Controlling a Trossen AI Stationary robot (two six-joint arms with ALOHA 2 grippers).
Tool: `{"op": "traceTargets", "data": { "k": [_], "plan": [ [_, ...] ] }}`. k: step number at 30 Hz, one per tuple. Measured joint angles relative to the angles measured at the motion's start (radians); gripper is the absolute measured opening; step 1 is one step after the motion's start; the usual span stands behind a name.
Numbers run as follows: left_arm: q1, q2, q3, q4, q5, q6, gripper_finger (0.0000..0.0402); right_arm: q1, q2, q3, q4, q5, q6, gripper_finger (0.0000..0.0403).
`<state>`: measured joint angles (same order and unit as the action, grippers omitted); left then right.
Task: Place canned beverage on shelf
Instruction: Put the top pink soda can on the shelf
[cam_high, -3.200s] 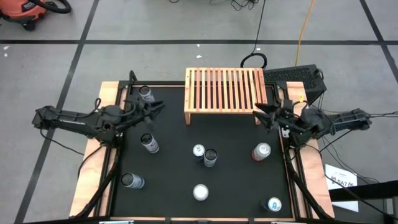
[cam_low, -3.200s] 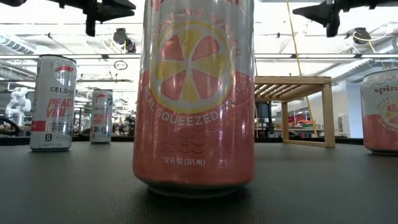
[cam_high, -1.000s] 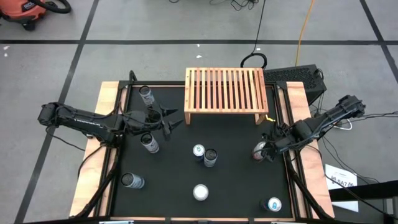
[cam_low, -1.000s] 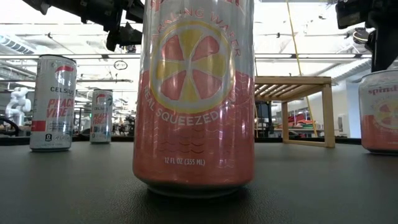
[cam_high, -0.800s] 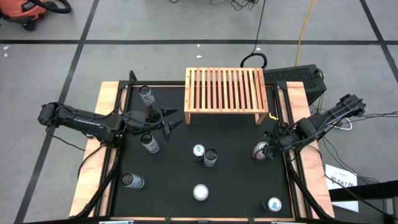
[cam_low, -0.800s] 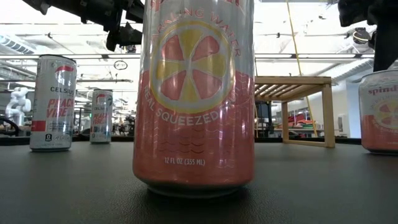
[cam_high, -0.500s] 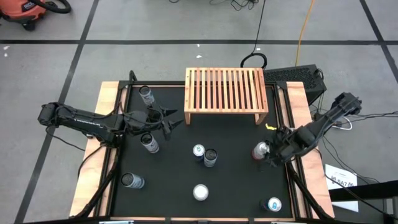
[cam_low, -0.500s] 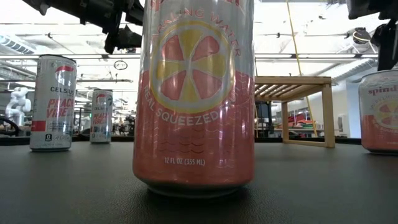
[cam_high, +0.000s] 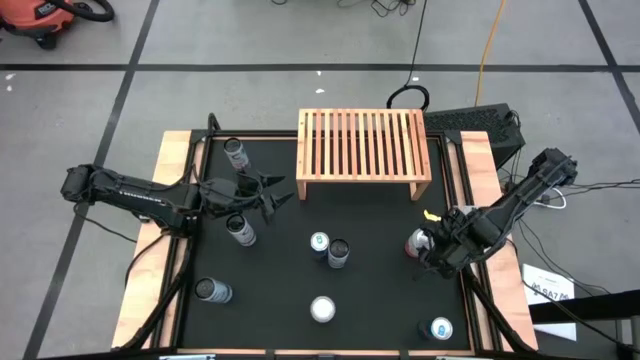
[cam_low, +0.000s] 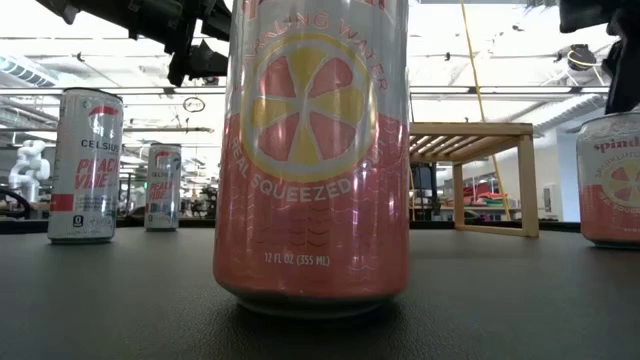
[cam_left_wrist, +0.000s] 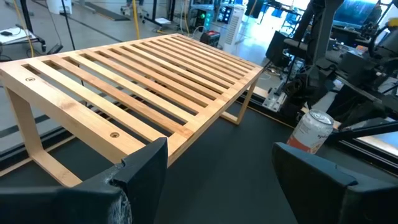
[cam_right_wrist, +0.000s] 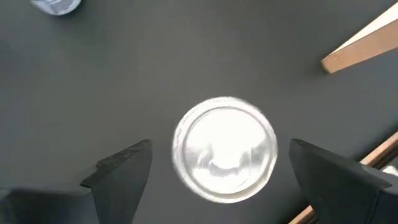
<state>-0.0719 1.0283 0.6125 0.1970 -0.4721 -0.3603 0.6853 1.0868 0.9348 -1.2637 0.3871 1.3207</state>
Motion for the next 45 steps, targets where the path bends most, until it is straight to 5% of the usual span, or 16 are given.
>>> {"op": "traceTargets", "data": {
  "k": [19, 34, 45],
  "plan": [
    [0.0, 0.0, 0.0, -0.004, -0.004, 0.0, 0.029, 0.037, 0.002, -0.164, 0.136, 0.034, 0.175, 0.0366],
    [0.001, 0.0, 0.0, -0.005, -0.005, 0.079, 0.029, 0.034, -0.002, -0.173, 0.108, 0.104, 0.167, 0.0278],
    [0.001, 0.0, 0.0, 0.004, -0.005, 0.079, 0.029, -0.008, -0.028, 0.15, -0.009, 0.08, -0.106, 0.0279]
  ]
}}
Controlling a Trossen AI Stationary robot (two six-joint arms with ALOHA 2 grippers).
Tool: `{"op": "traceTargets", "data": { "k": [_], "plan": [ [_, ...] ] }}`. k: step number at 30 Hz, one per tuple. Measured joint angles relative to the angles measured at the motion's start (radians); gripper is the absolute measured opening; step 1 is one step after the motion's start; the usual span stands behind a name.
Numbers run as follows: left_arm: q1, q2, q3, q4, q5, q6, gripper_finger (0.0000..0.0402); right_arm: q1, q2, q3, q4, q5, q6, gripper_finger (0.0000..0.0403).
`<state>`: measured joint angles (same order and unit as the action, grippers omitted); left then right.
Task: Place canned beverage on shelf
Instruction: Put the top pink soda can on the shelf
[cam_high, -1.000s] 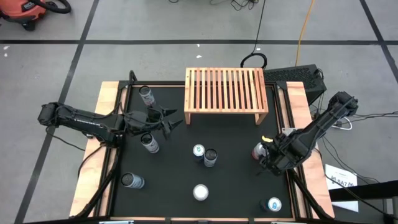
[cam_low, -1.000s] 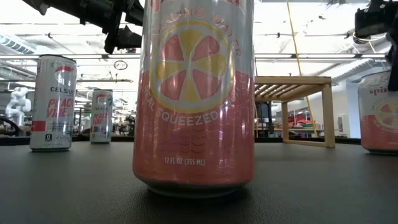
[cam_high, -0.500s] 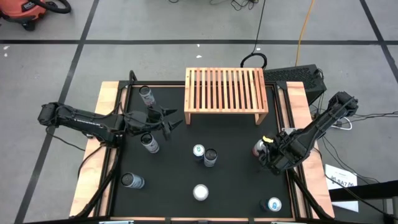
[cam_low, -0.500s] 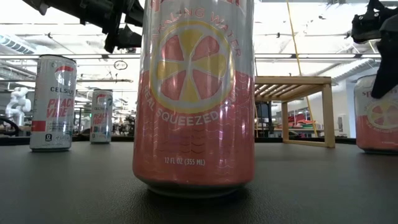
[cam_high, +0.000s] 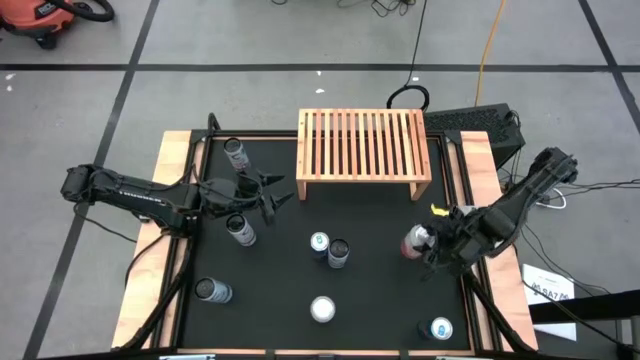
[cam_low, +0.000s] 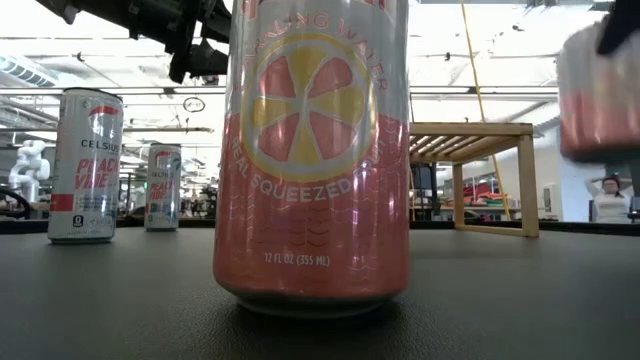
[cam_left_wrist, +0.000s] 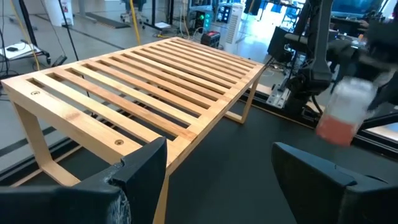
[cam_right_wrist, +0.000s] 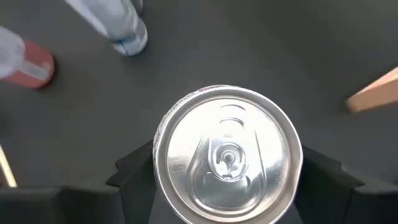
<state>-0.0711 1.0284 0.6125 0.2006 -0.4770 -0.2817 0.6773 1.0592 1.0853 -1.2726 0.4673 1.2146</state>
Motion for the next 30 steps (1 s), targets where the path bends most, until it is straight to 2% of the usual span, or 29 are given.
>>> {"op": "traceTargets", "data": {
  "k": [6, 14, 20, 26, 30],
  "plan": [
    [0.0, 0.0, 0.0, 0.0, 0.0, 0.0, 0.029, -0.156, 0.0, 0.203, -0.192, 0.032, -0.142, 0.028],
    [0.0, 0.0, 0.0, 0.0, 0.0, -0.001, 0.029, -0.402, 0.007, 0.37, -0.209, 0.011, -0.393, 0.028],
    [0.012, 0.0, 0.0, 0.0, 0.0, -0.022, 0.029, -0.705, 0.098, 0.52, -0.214, -0.024, -0.678, 0.028],
    [0.025, 0.0, 0.0, 0.0, 0.006, -0.054, 0.029, -0.959, 0.221, 0.631, -0.203, -0.031, -0.95, 0.0281],
    [0.022, 0.0, 0.0, 0.0, 0.01, -0.055, 0.029, -1.134, 0.283, 0.662, -0.131, -0.112, -1.087, 0.0281]
  ]
}}
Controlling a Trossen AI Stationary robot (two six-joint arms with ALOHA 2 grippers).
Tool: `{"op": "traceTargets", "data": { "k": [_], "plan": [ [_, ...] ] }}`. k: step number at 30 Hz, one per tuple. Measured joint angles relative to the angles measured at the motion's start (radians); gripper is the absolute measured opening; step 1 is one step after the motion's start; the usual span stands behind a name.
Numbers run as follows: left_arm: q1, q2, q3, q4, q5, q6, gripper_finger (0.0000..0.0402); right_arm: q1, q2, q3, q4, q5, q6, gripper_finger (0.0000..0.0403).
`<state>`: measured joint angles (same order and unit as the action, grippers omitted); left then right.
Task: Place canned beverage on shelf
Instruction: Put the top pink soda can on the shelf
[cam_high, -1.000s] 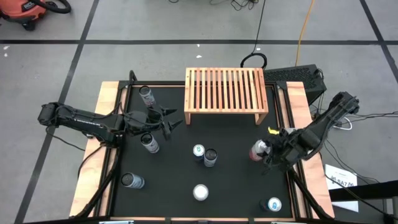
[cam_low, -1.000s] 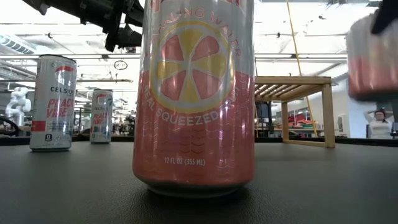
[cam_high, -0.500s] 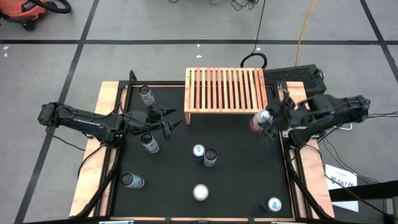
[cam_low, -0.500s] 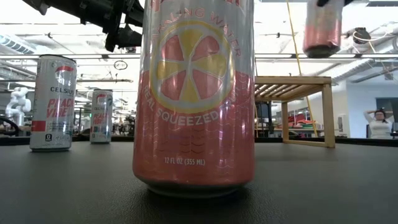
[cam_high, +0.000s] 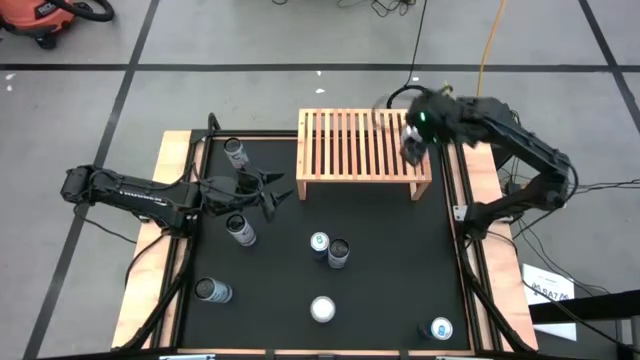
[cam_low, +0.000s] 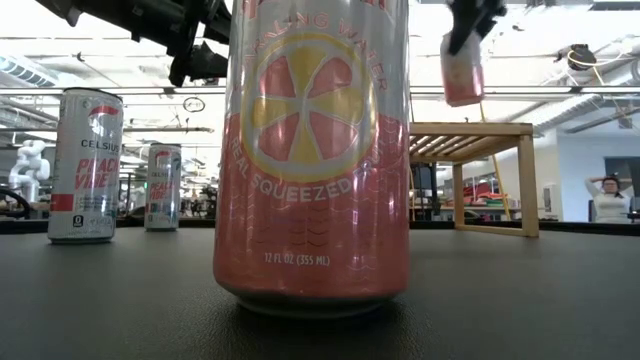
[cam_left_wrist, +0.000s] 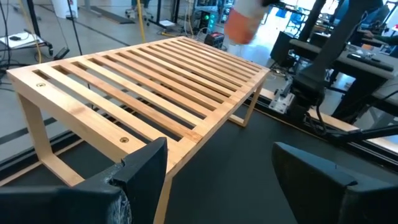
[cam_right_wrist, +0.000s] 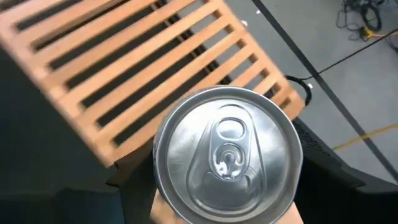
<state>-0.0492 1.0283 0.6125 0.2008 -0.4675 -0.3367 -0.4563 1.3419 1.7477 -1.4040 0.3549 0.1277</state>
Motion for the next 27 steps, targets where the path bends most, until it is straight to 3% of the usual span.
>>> {"op": "traceTargets", "data": {
  "k": [5, 9, 27],
  "plan": [
    [-0.012, 0.0, 0.0, -0.003, 0.0, -0.052, 0.029, -0.191, 0.058, 0.002, 0.11, -0.148, -0.114, 0.0281],
    [-0.026, 0.0, 0.0, -0.018, 0.0, -0.098, 0.029, -0.285, 0.101, 0.002, 0.111, -0.168, -0.2, 0.0281],
    [-0.057, 0.0, 0.0, -0.038, -0.008, -0.103, 0.029, -0.587, 0.134, -0.009, 0.218, -0.589, -0.484, 0.0282]
  ]
}}
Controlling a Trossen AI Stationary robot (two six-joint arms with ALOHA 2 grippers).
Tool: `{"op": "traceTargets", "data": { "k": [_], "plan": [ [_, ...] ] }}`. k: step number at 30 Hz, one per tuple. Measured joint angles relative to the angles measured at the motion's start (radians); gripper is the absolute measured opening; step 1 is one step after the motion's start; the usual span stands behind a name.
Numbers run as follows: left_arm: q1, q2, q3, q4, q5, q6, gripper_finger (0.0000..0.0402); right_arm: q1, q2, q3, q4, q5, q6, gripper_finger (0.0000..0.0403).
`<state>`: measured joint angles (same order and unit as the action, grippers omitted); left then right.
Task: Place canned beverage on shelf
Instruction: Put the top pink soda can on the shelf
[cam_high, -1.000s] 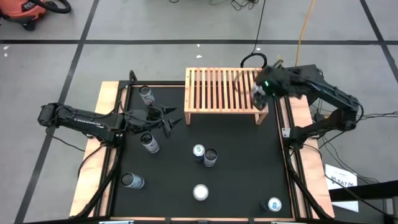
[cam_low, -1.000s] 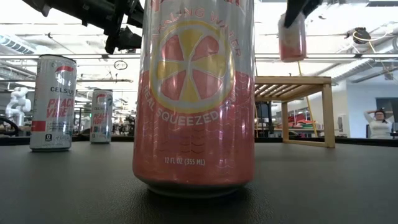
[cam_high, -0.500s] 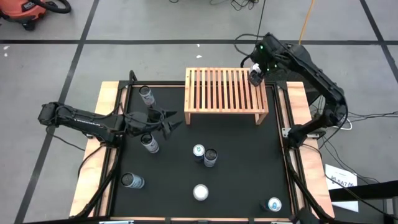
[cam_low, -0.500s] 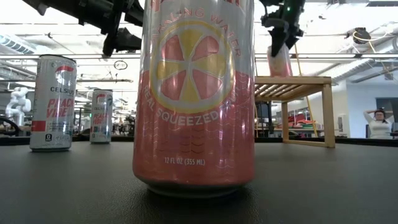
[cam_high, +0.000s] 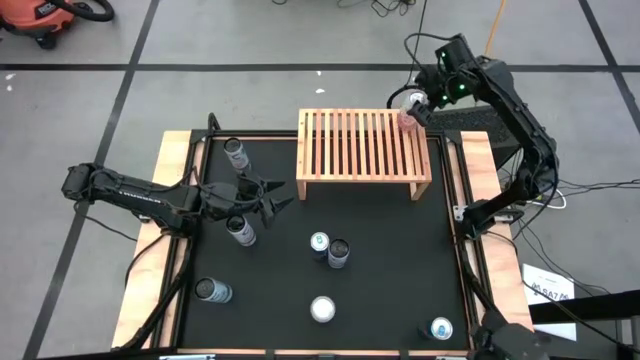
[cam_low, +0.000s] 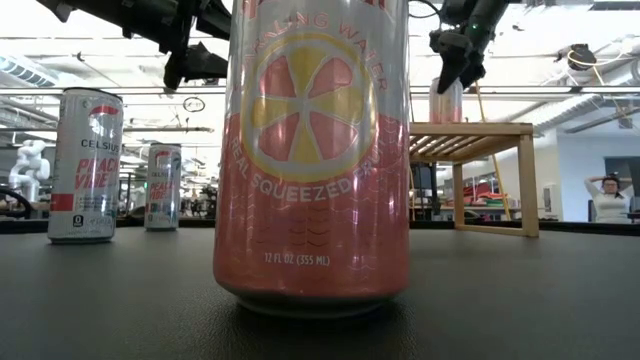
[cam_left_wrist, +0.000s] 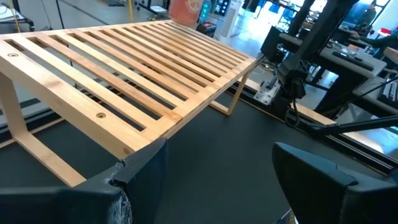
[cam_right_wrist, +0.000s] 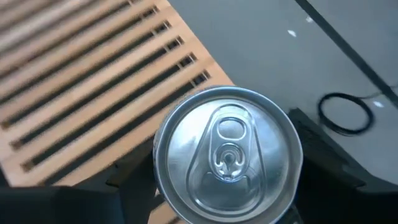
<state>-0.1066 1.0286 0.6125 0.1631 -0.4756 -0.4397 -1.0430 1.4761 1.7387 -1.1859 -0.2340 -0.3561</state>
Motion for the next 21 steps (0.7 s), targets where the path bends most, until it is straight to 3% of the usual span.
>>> {"op": "traceTargets", "data": {
  "k": [11, 21],
  "plan": [
    [0.001, 0.0, 0.0, 0.0, -0.004, 0.001, 0.029, -0.01, -0.005, -0.096, 0.023, -0.034, -0.074, 0.0298],
    [0.011, 0.0, 0.0, -0.013, -0.023, 0.033, 0.029, -0.009, -0.023, -0.099, 0.021, 0.029, -0.108, 0.0309]
  ]
}}
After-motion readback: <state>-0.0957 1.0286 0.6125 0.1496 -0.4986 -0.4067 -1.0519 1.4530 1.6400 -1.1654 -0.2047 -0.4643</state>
